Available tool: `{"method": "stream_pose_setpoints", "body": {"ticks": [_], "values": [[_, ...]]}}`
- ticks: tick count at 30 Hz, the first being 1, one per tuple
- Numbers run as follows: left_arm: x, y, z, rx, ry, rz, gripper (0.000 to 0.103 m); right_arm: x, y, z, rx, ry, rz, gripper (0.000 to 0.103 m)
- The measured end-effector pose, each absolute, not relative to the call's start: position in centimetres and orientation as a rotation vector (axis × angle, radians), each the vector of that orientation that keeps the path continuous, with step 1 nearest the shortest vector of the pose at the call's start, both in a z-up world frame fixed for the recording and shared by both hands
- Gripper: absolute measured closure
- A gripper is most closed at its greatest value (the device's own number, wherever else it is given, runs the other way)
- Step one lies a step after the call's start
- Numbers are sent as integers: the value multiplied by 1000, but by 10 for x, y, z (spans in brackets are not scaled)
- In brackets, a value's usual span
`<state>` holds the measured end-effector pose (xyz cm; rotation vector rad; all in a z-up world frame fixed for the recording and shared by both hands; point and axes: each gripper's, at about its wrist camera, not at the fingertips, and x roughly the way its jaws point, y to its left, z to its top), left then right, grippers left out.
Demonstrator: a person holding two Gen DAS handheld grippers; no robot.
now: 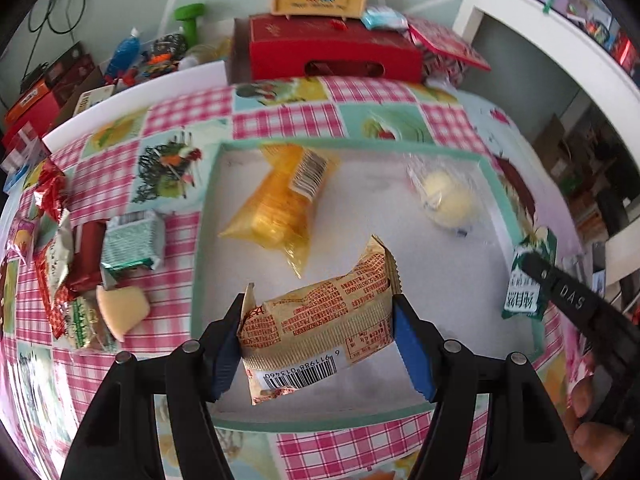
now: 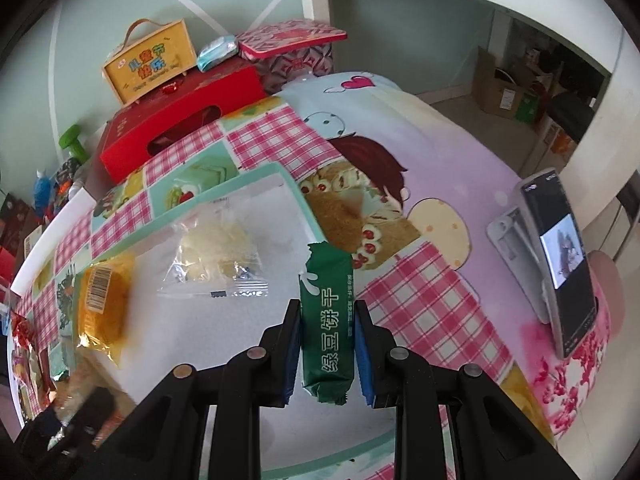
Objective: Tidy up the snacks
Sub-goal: 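Carry both packs into the white tray and release them, then grasp the green-labelled cookie pack with the left gripper while the right grasps the cream cup cake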
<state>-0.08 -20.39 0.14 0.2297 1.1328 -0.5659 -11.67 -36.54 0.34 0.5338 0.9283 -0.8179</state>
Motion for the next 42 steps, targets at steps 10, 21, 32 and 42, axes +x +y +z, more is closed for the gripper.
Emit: {"method": "stream_pose_setpoints", "body": {"ticks": [10,21,32,42], "values": [[-1,-202,-7,215,1170,-569,26,-114,-365,-2,565,949,-793,76],[14,-191,-5,172,1177,-474,19,-110,-364,-5,577,962,-782,35],[36,-155,-7,115,1143,-274,7,-98,-354,-8,525,985,-752,10],[60,-113,-2,51,1134,-155,2,-79,-321,10,408,939,-696,0]]}}
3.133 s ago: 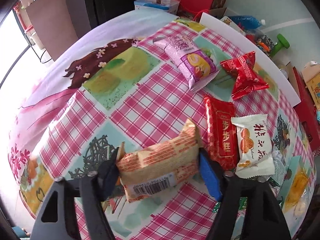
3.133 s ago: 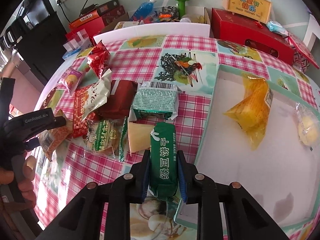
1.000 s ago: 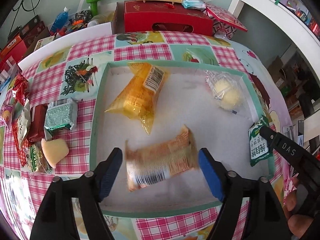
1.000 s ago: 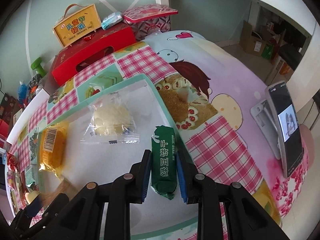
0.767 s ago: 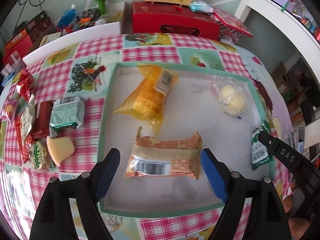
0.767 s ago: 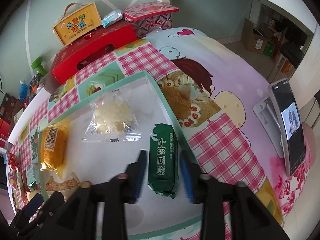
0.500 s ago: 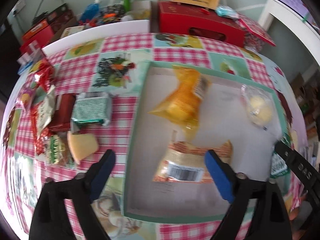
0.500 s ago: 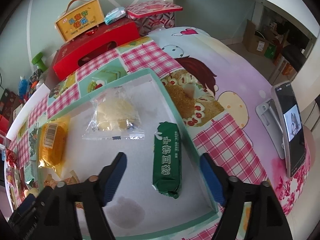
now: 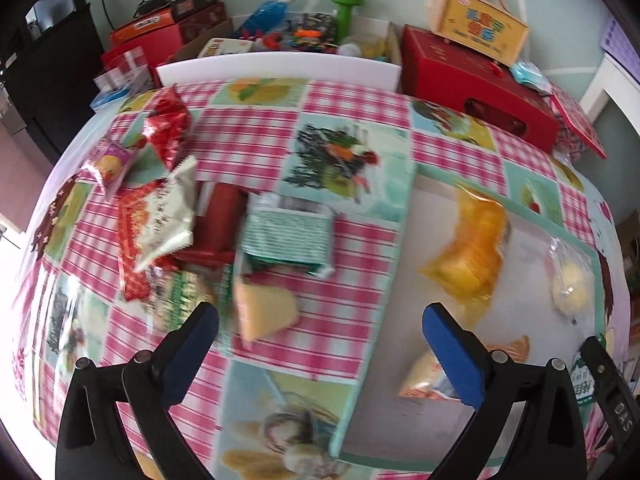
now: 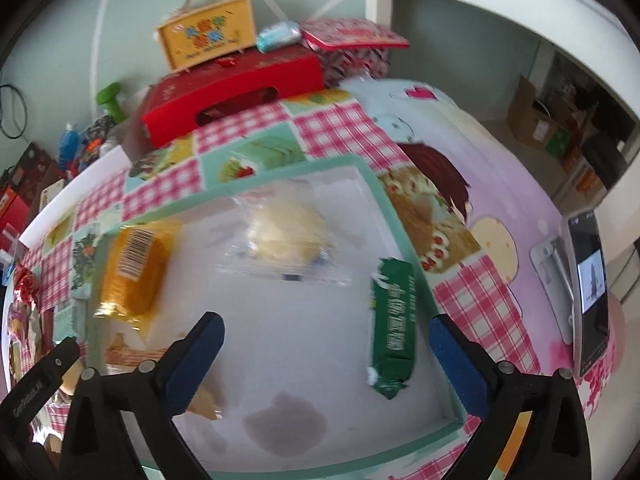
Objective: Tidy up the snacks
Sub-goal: 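Grasp the green-labelled cookie pack with the left gripper while the right grasps the cream cup cake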
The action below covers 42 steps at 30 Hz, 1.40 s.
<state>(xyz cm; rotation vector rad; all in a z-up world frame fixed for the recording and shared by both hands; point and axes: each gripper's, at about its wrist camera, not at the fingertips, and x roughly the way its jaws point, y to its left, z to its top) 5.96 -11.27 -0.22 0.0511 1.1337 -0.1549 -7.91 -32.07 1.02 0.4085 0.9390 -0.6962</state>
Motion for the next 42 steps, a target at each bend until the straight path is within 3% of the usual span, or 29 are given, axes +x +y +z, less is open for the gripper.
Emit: {"method": "stream_pose_setpoints", "body": {"ticks": [17,29,34,36,42], "values": [[94,-9,4,100,1103,74,2,-31,-219,15,325,925,-385,0],[100,38,3,-33,1123,132,2,-6,-180,14,288,907,-263,0],[105,40,-5,-80,1154,106,2,10,-158,14,238,882,-175,16],[106,42,-8,-103,1167,101,2,17,-148,10,231,890,-127,29],[109,48,-21,-176,1218,81,2,36,-122,-17,213,959,-21,51]]}}
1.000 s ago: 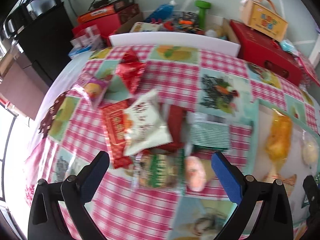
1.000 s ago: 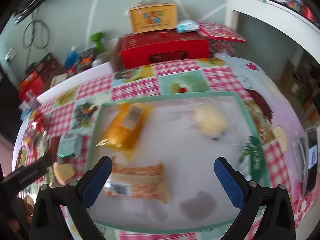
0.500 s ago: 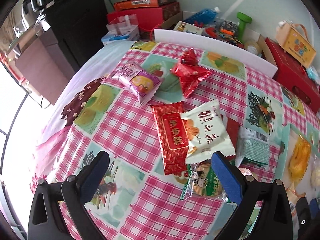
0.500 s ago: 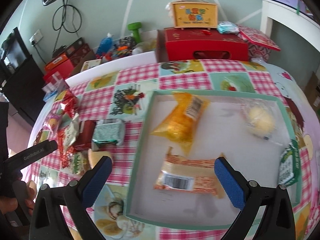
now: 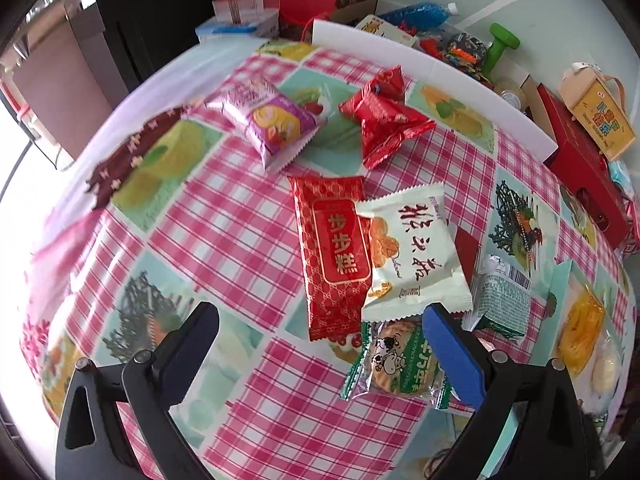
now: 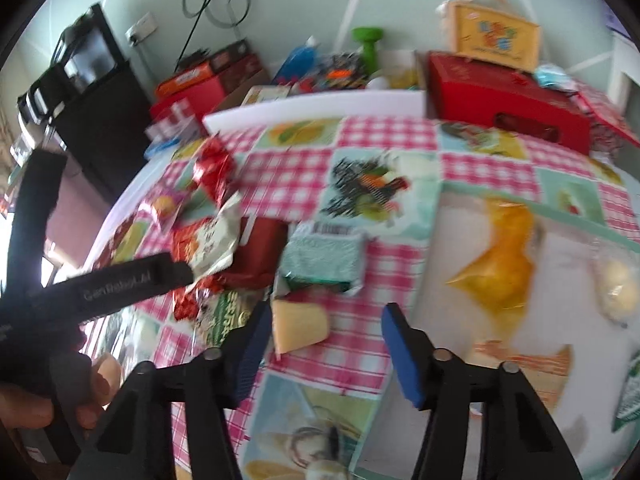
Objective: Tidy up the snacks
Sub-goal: 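Grasp the green-labelled cookie pack with the left gripper while the right grasps the cream cup cake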
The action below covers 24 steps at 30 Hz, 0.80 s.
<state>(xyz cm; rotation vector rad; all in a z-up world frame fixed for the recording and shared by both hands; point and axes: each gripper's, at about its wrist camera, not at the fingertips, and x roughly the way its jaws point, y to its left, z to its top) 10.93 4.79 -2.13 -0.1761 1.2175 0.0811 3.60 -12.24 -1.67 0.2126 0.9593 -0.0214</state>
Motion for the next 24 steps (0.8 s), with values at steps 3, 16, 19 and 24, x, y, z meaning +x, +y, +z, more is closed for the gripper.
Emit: {"method": "stream_pose_setpoints", "body": {"ticks": [3,16,19,24], "values": [[110,47,-24,-179,1227,75,2,44,-115,-29,224,990,14,54],[114,30,-37,-242,1280,-21,2,59,-112,-54,276,1046,27,62],[116,24,-40,-238,1290,-30,2,57,-115,-54,282,1044,14,62],[116,11,-49,-213,1310,-35,2,53,-121,-52,278,1057,-27,62]]}}
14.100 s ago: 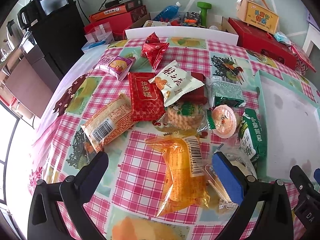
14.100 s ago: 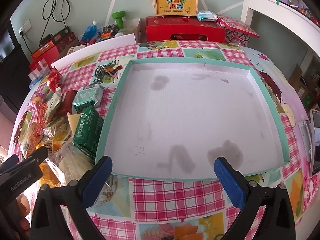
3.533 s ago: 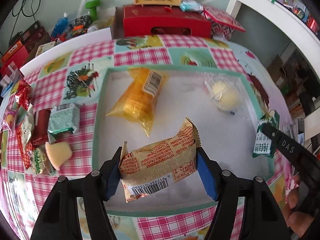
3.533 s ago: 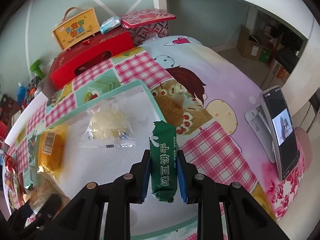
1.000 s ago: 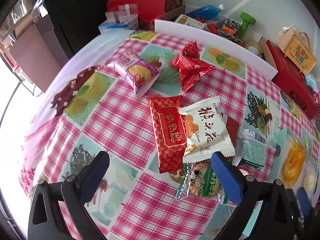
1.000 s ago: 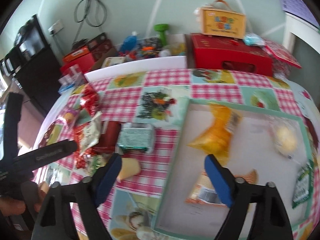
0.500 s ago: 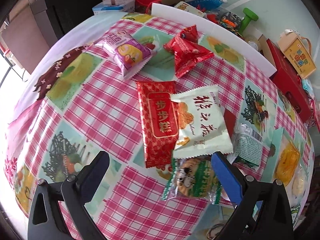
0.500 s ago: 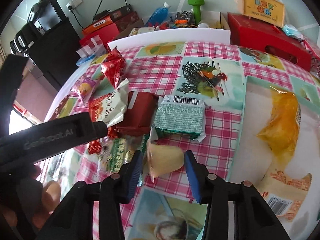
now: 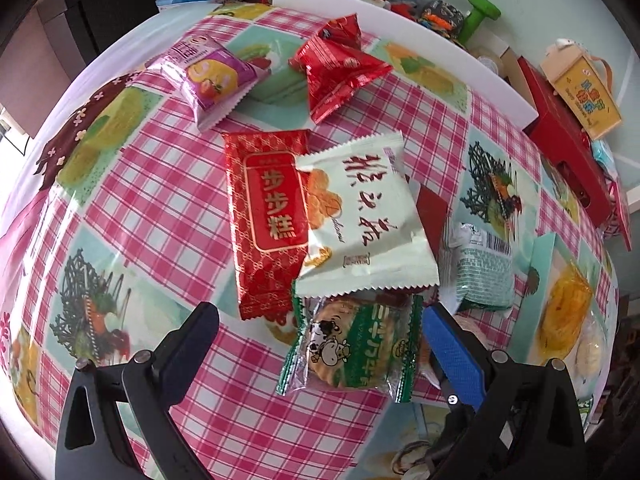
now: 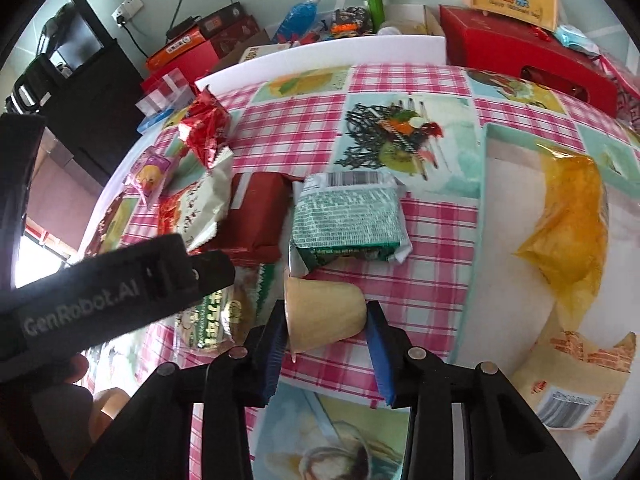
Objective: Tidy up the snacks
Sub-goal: 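Grasp the green-labelled cookie pack with the left gripper while the right grasps the cream cup cake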
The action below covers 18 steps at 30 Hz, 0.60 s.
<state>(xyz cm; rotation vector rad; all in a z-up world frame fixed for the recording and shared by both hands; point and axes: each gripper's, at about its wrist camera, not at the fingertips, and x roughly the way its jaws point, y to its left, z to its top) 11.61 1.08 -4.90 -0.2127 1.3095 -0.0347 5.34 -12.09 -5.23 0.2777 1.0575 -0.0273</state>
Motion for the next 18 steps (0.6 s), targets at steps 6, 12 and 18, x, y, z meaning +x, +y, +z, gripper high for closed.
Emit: {"method": "stream_pose_setpoints", "body": {"ticks": [6,12,18], "values": [[119,-7,-65,-179,1339,-13,2,52,-120,-51,256,1065,-40,62],[117,-25,-68,-133,1306,-9,18,51,-120,-52,252,1068,-36,62],[115,-42,-65,-121,1276,-51,43,51,-120,-52,251,1066,-32,62]]}}
